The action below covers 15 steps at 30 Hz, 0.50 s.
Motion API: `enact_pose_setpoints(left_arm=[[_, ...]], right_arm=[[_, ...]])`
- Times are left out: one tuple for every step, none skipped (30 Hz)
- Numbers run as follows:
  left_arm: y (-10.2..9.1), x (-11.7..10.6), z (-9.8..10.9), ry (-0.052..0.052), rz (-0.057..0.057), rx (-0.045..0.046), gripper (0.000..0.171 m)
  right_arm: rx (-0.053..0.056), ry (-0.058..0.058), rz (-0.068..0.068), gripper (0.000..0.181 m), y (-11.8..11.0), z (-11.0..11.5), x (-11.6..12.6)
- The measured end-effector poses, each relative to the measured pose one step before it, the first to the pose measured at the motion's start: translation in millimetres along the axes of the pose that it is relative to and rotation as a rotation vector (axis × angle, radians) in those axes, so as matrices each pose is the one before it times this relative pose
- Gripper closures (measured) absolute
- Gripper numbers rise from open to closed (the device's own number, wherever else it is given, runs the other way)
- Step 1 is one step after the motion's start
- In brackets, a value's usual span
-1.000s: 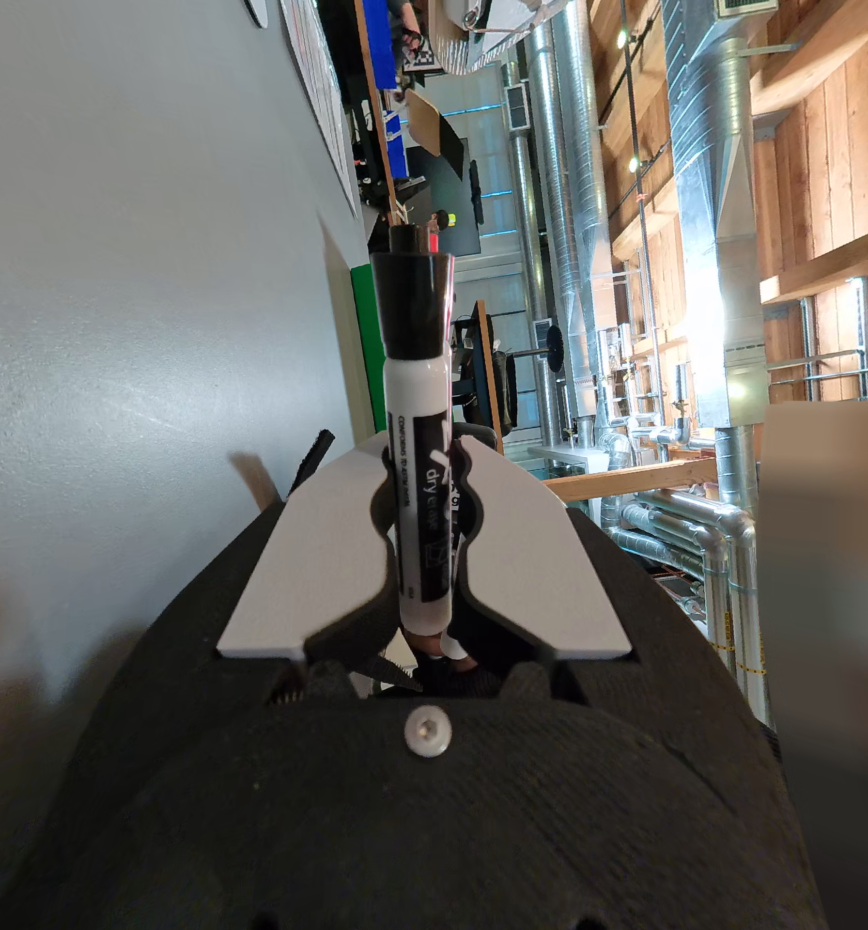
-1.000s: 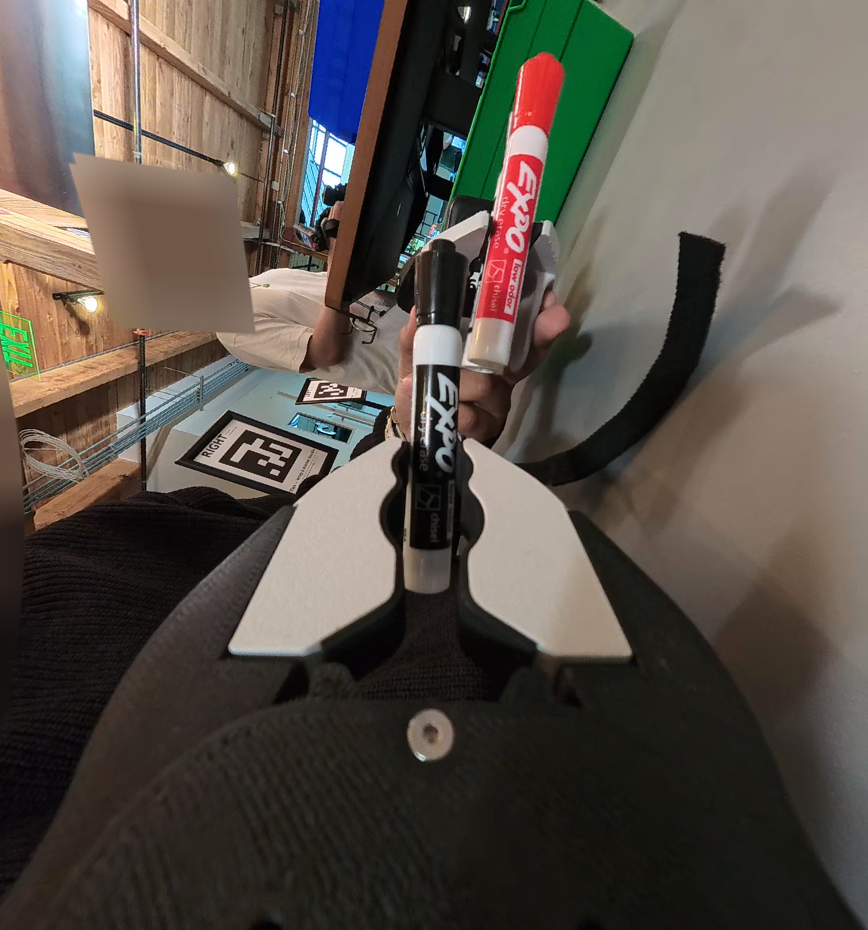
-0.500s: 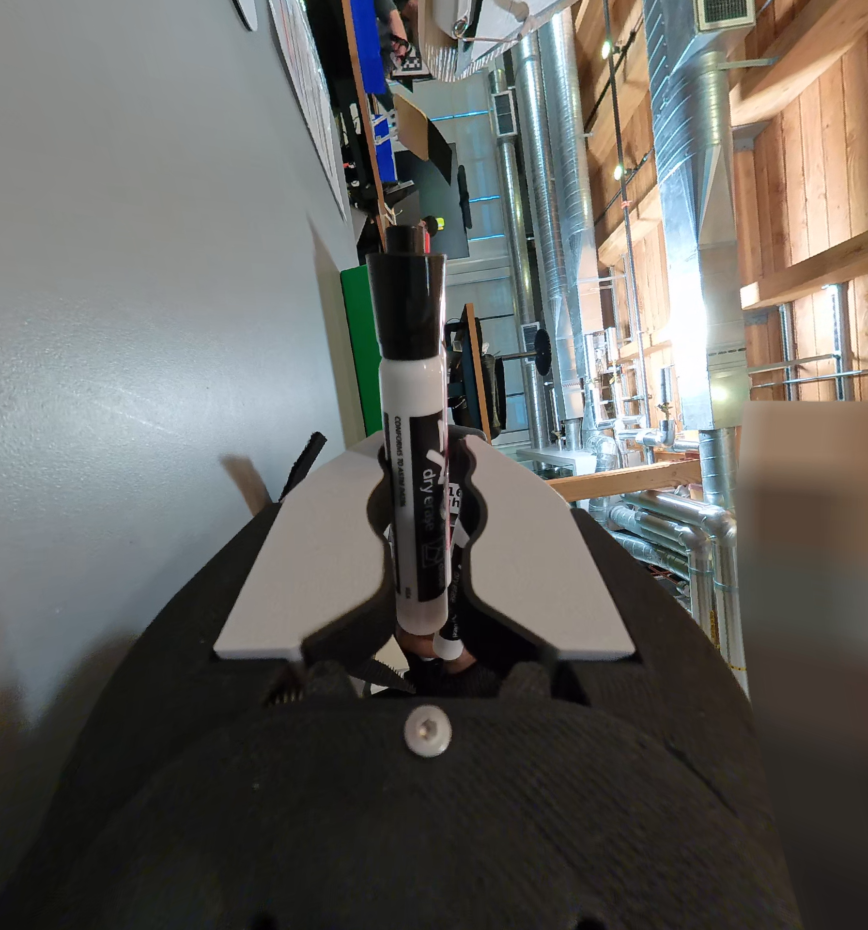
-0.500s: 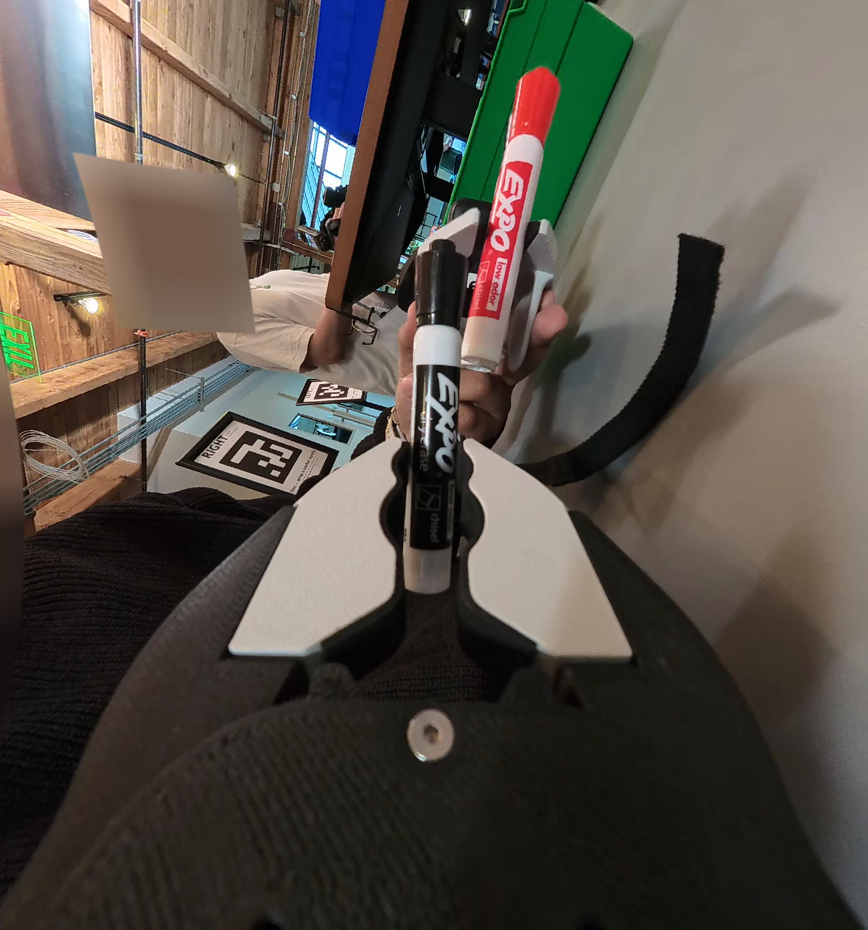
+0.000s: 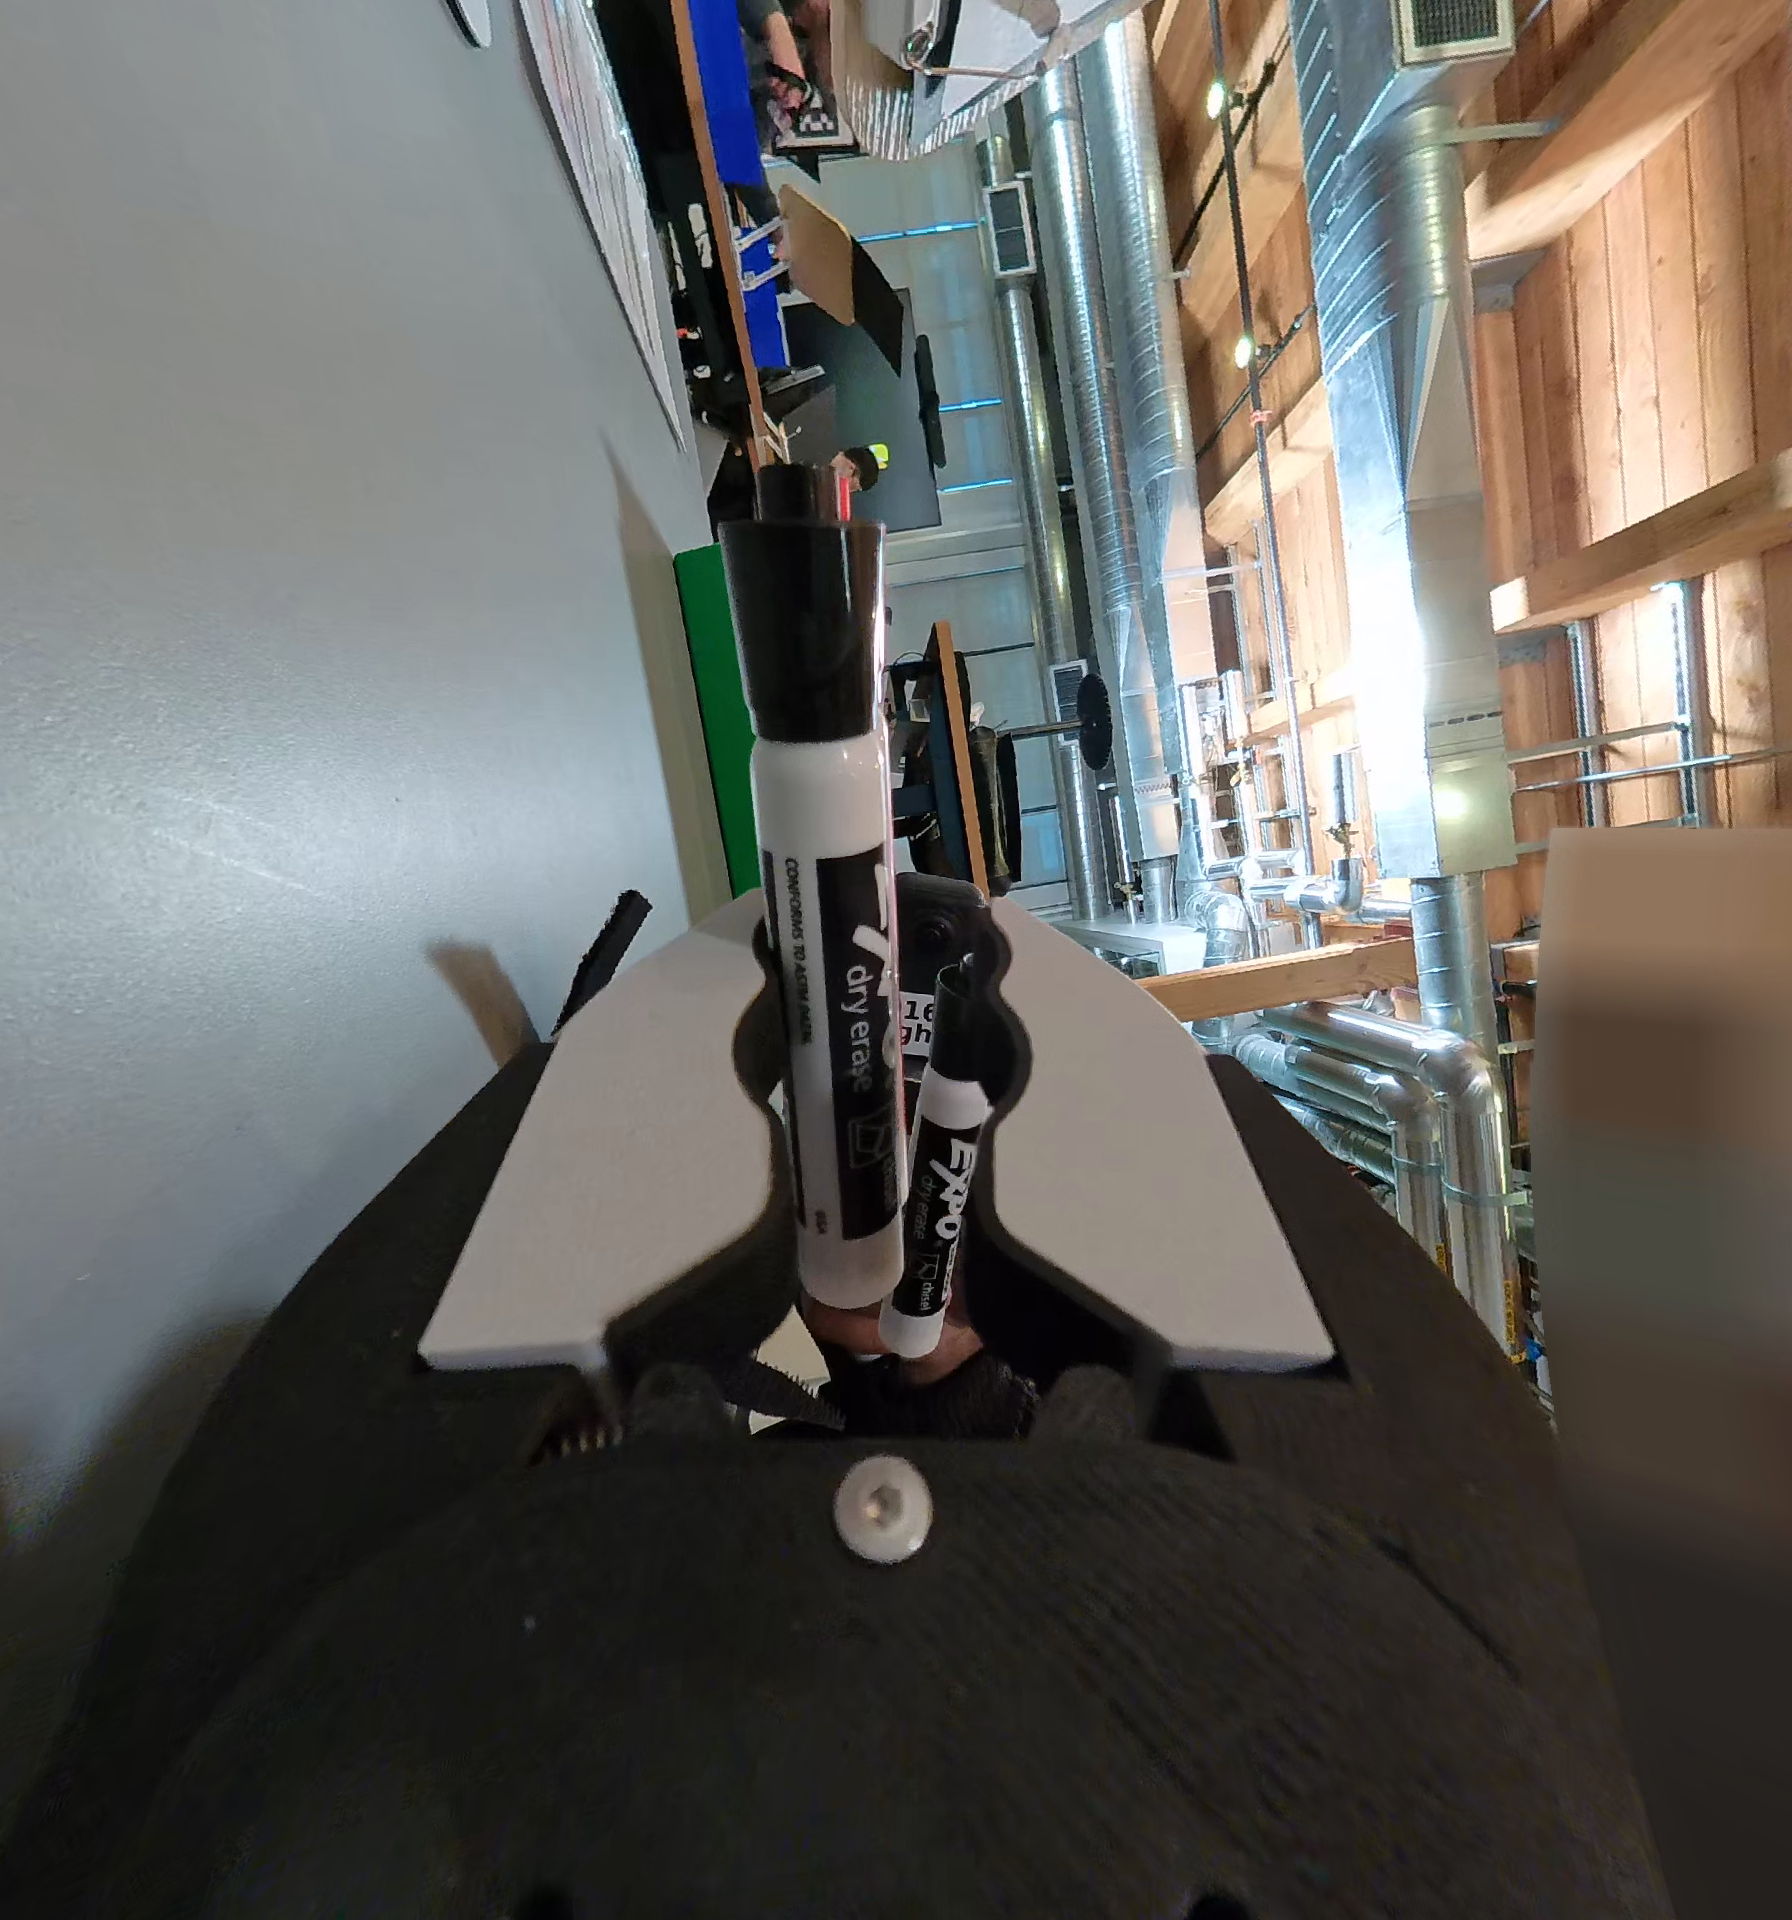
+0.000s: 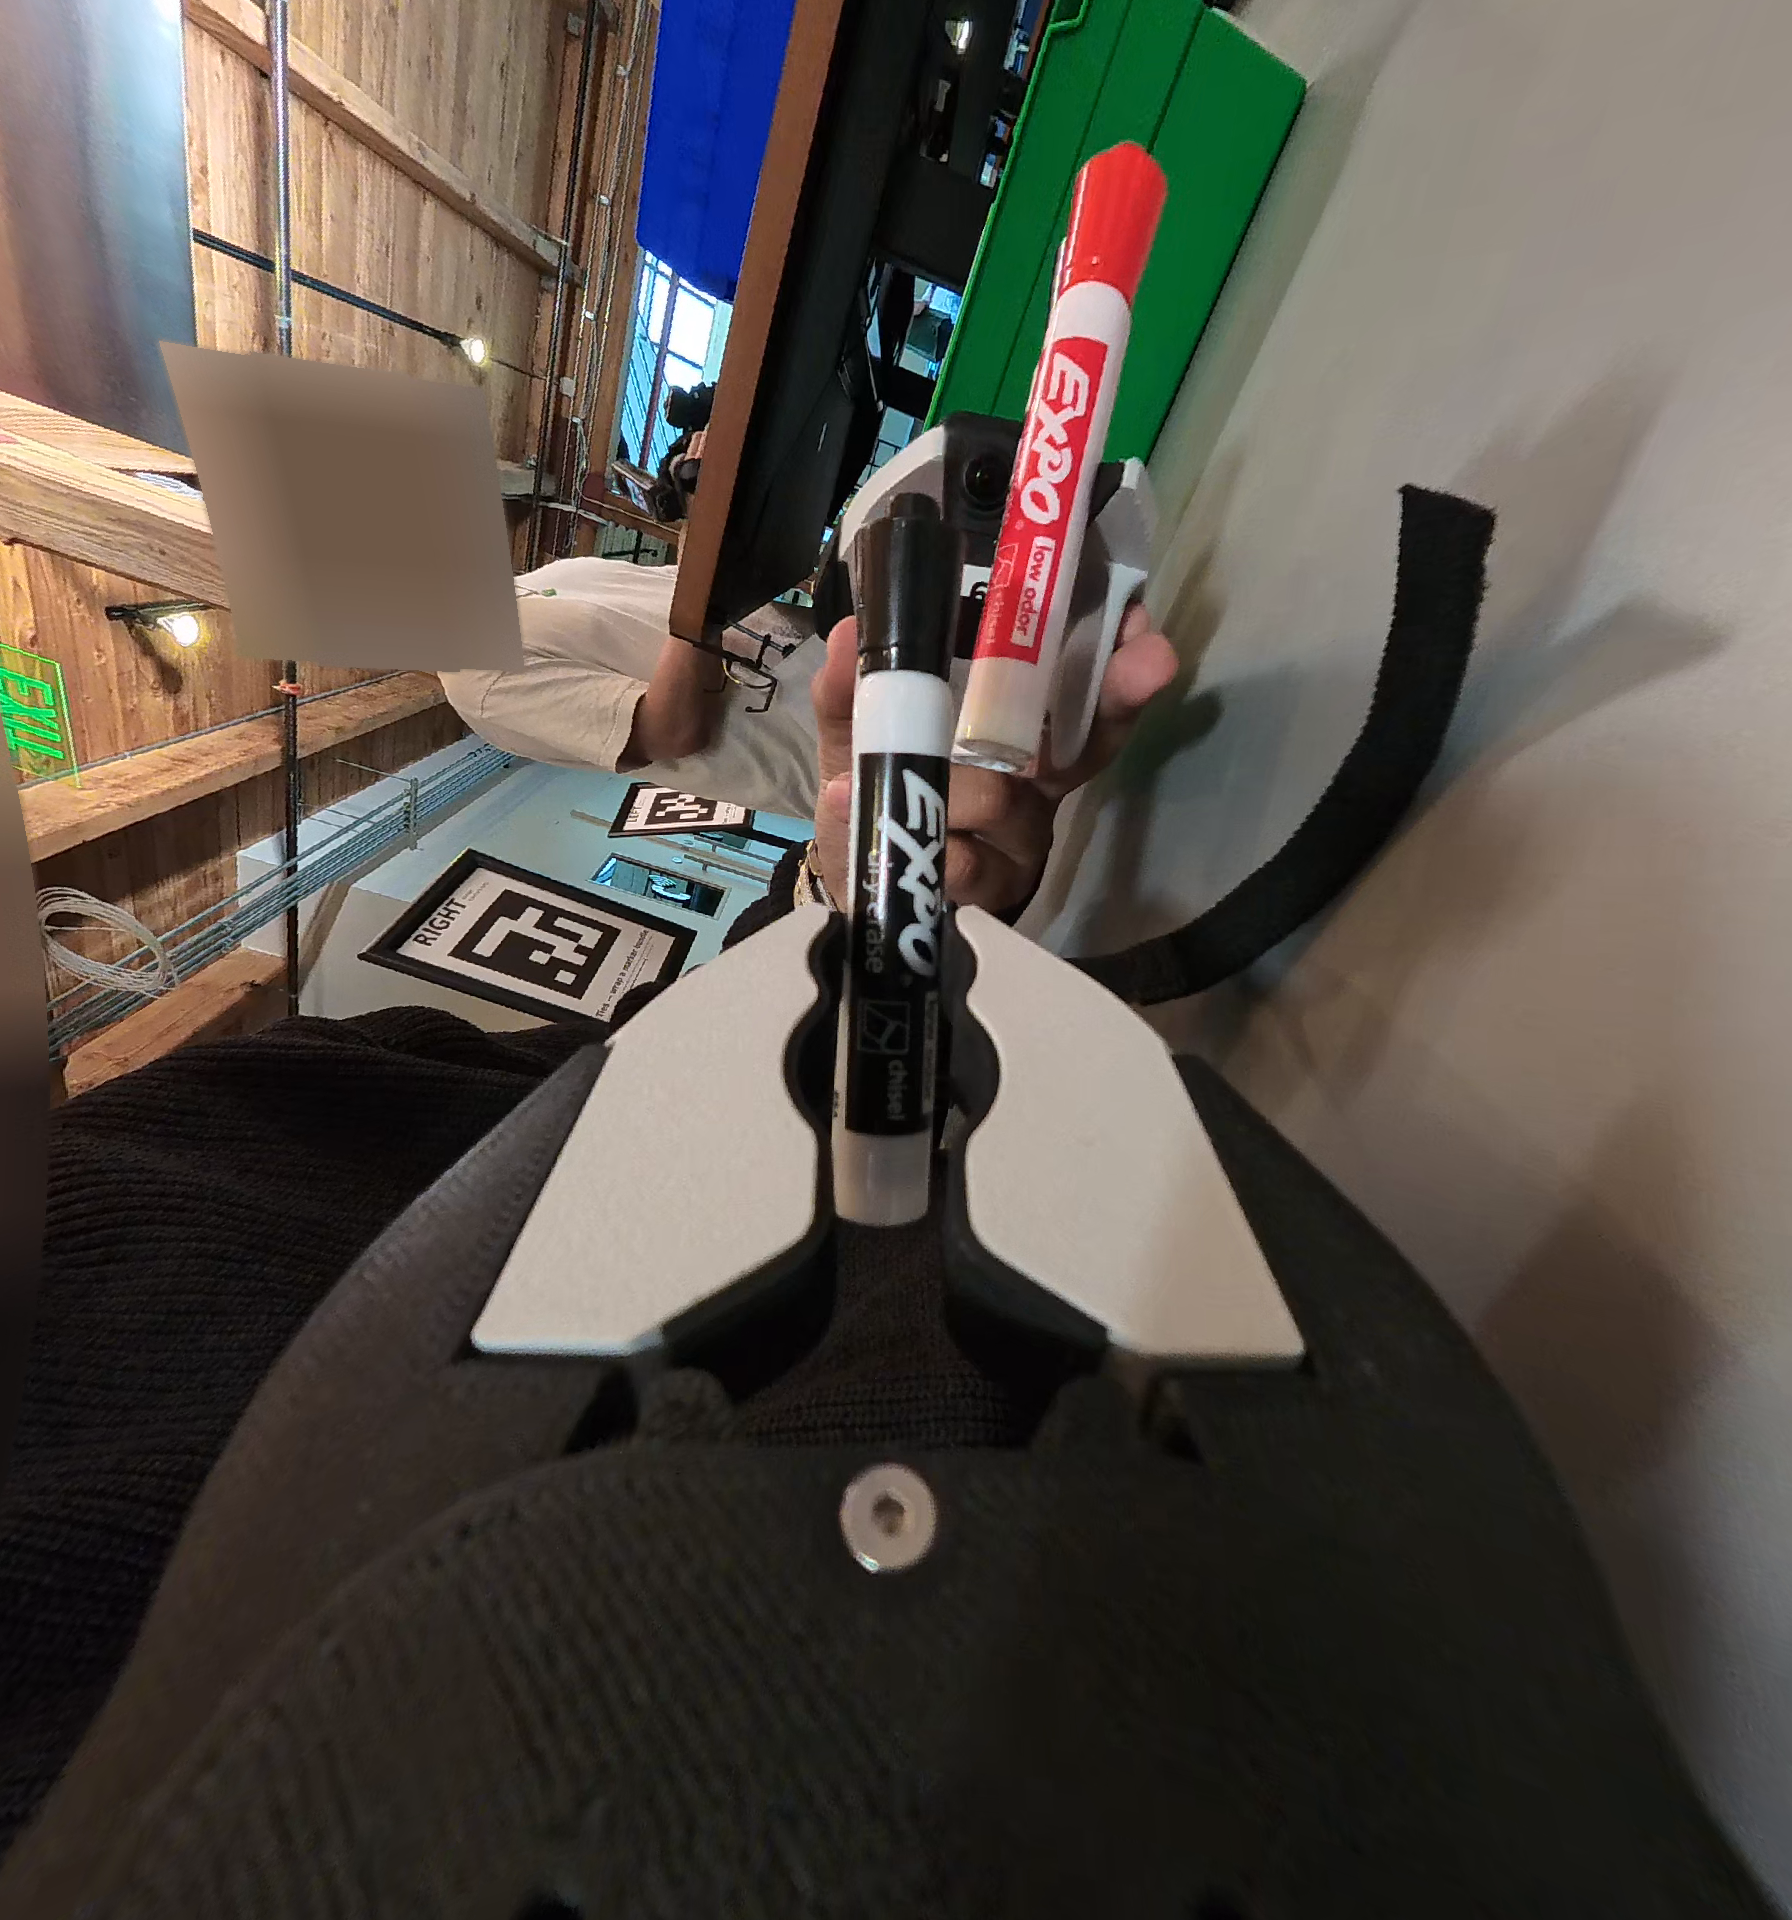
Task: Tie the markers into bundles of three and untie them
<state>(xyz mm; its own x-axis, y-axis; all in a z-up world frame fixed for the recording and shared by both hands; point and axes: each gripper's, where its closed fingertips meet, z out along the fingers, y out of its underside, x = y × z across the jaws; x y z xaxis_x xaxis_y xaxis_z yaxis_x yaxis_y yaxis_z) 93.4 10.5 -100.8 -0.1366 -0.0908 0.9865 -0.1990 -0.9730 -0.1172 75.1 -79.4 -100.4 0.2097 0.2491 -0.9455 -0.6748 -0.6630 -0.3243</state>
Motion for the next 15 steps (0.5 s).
enact_pose_setpoints(left_arm=[[0.17,0.05,0.06,0.0011,-0.0001,-0.00065,0.137],[0.10,0.17,0.10,0.0013,-0.0002,-0.00020,0.137],[0.12,-0.01,0.09,0.0004,-0.0005,-0.00023,0.136],[0.13,0.08,0.08,0.0011,-0.0005,-0.00030,0.135],[0.22,0.27,0.12,0.0027,-0.0019,-0.00104,0.135],[0.62,0.57,0.21,0.0042,-0.0035,-0.00299,0.134],[0.56,0.32,0.42,0.0032,-0.0023,-0.00286,0.133],[0.63,0.16,0.31,0.0010,0.0006,-0.00255,0.132],[0.60,-0.06,0.32,-0.0009,0.0015,-0.00248,0.131],[0.65,0.05,0.38,-0.0002,0.0011,-0.00303,0.131],[0.69,0.21,0.43,0.0020,-0.0001,-0.00336,0.130],[0.67,0.46,0.28,0.0033,-0.0009,-0.00282,0.130],[0.60,0.18,0.31,0.0019,-0.0008,-0.00222,0.129],[0.64,0.04,0.29,0.0005,0.0002,-0.00171,0.129],[0.55,0.03,0.26,0.0004,0.0001,-0.00176,0.128]], right_arm=[[0.0013,0.0004,-0.0005,0.164,-0.34,-0.19,0.03],[0.0022,0.0003,-0.0008,0.164,-0.49,-0.26,-0.06],[0.0025,0.0006,-0.0010,0.164,-0.56,-0.18,0.12],[0.0024,0.0016,-0.0009,0.164,-0.71,-0.32,0.18],[0.0027,0.0025,-0.0010,0.164,-0.73,-0.30,0.41],[0.0034,0.0032,-0.0012,0.164,-1.01,-0.10,0.37],[0.0025,0.0033,-0.0017,0.164,-0.99,0.05,0.35],[0.0018,0.0041,-0.0024,0.164,-0.98,-0.06,0.53],[0.0029,0.0052,-0.0028,0.164,-1.18,0.02,0.52],[0.0039,0.0060,-0.0030,0.164,-1.42,0.02,0.57],[0.0042,0.0073,-0.0034,0.164,-1.50,-0.10,0.68],[0.0040,0.0091,-0.0044,0.164,-1.40,0.02,0.75],[0.0034,0.0099,-0.0057,0.164,-1.36,0.26,0.86],[0.0035,0.0098,-0.0060,0.164,-1.20,0.46,0.70],[0.0037,0.0082,-0.0052,0.164,-1.22,0.61,0.43]])
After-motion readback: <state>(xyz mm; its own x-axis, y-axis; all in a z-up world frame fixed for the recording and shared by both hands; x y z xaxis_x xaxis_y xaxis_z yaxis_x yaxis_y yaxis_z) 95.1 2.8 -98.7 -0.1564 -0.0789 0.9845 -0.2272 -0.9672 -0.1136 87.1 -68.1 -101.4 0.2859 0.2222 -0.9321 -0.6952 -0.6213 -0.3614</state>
